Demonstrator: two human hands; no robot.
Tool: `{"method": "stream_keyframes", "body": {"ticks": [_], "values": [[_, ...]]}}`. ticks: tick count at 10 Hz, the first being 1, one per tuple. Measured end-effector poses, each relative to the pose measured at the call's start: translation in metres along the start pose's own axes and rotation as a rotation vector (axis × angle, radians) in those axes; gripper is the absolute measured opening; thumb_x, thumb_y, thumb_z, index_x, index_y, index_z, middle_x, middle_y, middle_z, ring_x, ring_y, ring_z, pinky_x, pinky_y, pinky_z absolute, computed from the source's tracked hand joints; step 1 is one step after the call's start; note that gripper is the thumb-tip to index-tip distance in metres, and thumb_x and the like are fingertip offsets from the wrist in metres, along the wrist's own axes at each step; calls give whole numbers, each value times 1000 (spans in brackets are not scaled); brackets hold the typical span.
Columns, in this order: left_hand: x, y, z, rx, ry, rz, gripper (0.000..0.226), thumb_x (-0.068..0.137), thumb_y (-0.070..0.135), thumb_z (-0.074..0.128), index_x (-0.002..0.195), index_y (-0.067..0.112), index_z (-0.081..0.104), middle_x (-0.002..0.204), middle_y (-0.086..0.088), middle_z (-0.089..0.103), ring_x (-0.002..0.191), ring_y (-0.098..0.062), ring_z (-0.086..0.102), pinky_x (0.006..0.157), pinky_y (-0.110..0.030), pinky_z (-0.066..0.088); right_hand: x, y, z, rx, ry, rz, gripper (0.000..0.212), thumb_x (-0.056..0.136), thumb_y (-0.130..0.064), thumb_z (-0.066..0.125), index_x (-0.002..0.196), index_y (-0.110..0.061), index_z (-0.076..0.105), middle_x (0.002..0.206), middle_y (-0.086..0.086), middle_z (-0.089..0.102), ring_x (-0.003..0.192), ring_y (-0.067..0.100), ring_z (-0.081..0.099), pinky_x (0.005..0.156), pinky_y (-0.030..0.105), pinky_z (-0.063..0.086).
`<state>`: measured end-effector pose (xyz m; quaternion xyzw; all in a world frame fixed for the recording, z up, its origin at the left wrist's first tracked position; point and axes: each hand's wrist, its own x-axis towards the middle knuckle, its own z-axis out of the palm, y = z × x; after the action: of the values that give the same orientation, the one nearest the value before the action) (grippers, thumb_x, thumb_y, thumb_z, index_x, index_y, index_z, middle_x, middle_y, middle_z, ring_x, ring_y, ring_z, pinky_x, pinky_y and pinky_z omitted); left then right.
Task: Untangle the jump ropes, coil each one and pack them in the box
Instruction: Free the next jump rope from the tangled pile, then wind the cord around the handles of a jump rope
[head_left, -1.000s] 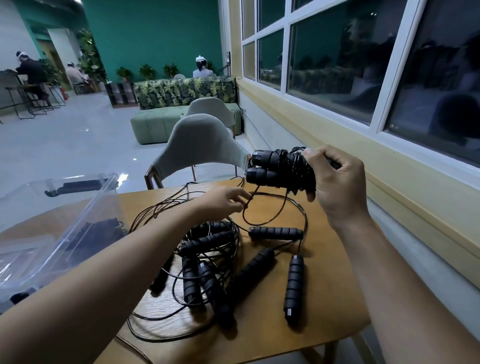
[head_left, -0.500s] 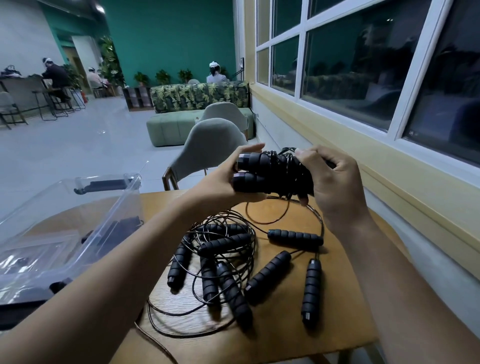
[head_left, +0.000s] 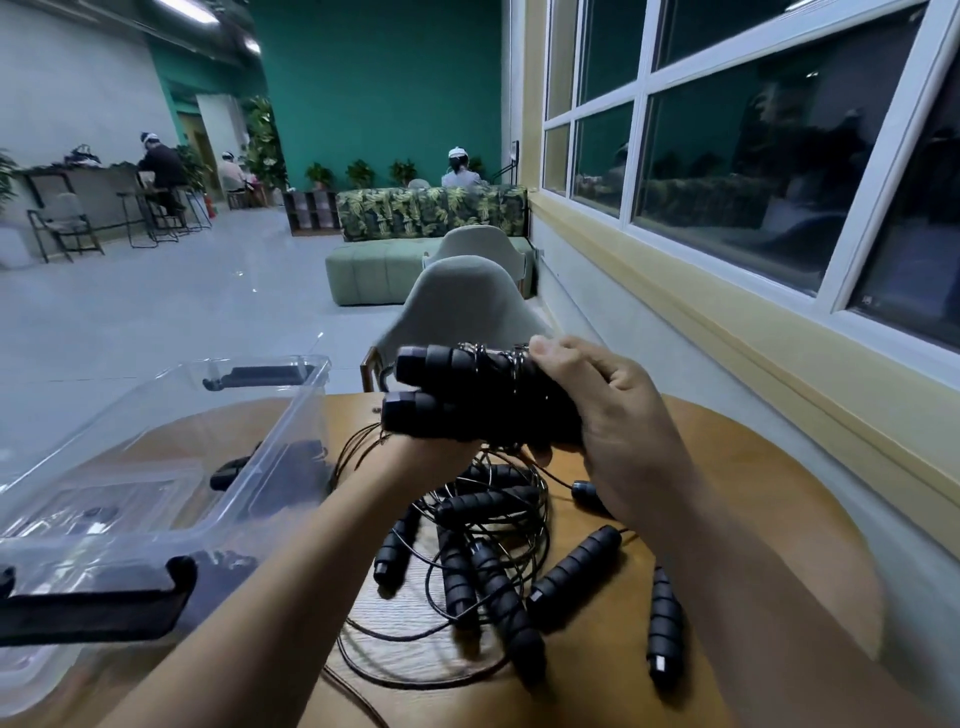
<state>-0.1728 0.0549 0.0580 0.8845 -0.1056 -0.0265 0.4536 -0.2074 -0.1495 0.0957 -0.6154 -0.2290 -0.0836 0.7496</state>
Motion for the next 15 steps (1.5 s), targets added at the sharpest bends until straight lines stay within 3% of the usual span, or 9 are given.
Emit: {"method": "stream_keyframes", "body": {"ticks": [1,2,3,4,8,10,12,14,15], "values": [[-1,13,20,126,181,121,38,110,25,49,74,20,57,74,-2,61,79,-20,60,75,-32,52,4,8,4,14,57,-4,38,112,-29,53,98,4,64,71,8,62,58,13,59,53,19,47],[10,15,33,77,150,224,41,111,33,50,72,33,61,55,9,57,49,-5,52,54,-31,45,13,15,4,38,11,93,37,111,-36,52,108,-1,63,84,7,63,72,16,57,65,25,46],[8,9,38,103,110,257,30,113,43,43,100,32,68,62,28,60,57,8,54,54,-14,34,20,21,-5,26,-7,187,23,113,-24,48,115,-4,61,92,10,62,81,24,51,70,35,40],[3,-1,39,129,103,272,28,112,44,44,111,28,67,85,17,70,78,1,63,69,-24,45,24,26,-11,25,46,217,19,109,-12,43,114,-2,59,89,10,62,81,27,52,69,36,37],[-9,-14,25,412,125,488,21,108,38,56,89,29,55,67,13,54,66,-4,54,55,-21,31,35,59,-23,-222,148,179,19,106,-25,58,113,-8,52,104,14,60,79,19,56,67,32,39],[-8,-18,6,297,205,577,11,100,41,69,96,31,70,73,17,62,68,-6,59,62,-33,50,23,76,-15,-489,-71,172,12,110,-33,57,113,-22,59,107,0,59,85,-1,56,79,20,43],[-11,-22,-25,326,365,555,14,87,42,84,89,30,78,66,14,67,65,-8,62,61,-30,51,9,78,0,-513,-220,154,9,111,-32,57,113,-31,66,119,3,65,112,12,63,93,21,48],[-6,-35,-41,151,294,496,9,84,35,84,88,27,81,75,18,71,68,-2,62,64,-18,45,2,65,4,-466,-262,187,15,110,-30,59,101,-22,68,96,-3,65,93,10,62,87,28,49],[-5,-37,-43,-10,213,436,19,88,38,75,96,22,83,89,12,79,85,-4,73,81,-25,57,1,56,5,-329,-288,216,20,110,-25,57,96,-10,62,84,-3,62,81,11,63,73,25,52]]}}
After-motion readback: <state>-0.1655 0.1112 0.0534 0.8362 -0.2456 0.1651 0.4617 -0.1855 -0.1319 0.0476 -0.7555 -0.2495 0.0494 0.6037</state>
